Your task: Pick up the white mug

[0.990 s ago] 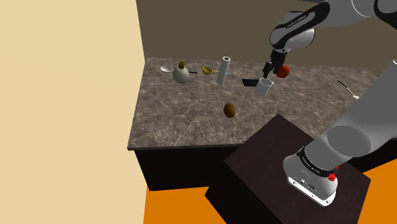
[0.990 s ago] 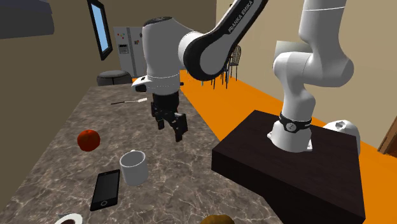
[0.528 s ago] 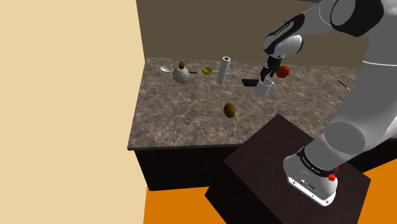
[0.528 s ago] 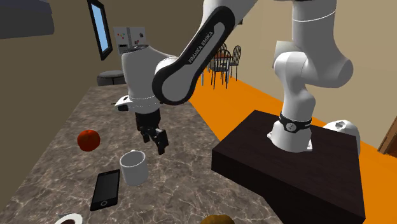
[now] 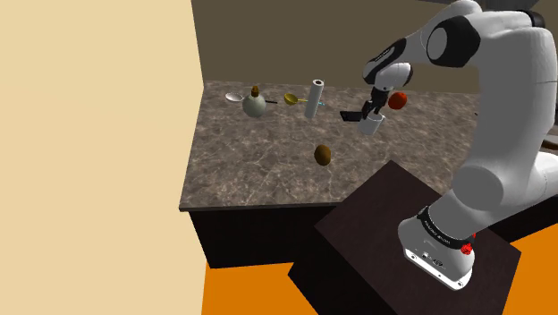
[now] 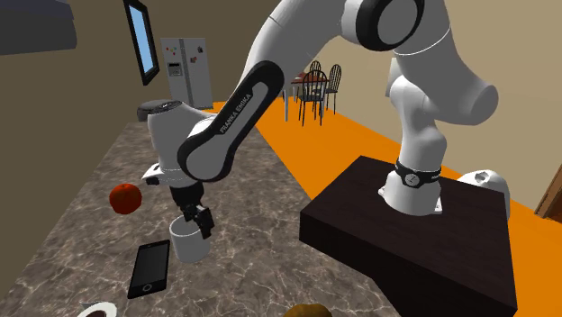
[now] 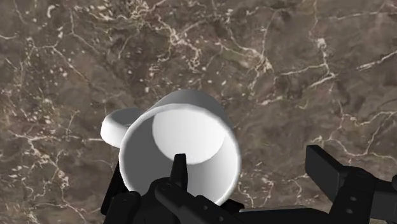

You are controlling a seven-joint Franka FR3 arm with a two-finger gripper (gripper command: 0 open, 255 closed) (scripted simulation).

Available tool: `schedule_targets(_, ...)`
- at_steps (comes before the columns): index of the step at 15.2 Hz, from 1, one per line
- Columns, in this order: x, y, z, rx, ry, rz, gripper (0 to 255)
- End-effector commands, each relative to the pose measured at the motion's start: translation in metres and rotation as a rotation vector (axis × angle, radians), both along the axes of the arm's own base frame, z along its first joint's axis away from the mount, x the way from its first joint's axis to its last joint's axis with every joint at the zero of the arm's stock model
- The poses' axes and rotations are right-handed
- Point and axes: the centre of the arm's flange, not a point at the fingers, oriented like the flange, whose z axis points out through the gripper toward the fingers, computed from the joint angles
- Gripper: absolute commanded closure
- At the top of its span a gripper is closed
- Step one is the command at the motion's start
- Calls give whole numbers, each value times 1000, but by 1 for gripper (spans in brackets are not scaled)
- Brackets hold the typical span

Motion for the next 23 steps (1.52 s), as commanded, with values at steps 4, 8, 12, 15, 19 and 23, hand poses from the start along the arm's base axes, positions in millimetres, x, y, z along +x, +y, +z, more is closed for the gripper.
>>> schedule_targets(4, 3, -6, -29, 3, -1, 0, 0)
schedule_targets(8, 3, -6, -48, 3, -1, 0, 0)
schedule_targets(12, 4, -6, -48, 3, -1, 0, 255)
schedule_targets(15, 4, -6, -48, 3, -1, 0, 255)
schedule_targets(19, 3, -6, -48, 3, -1, 0, 255)
schedule_targets(23, 3, -6, -26, 3, -1, 0, 255)
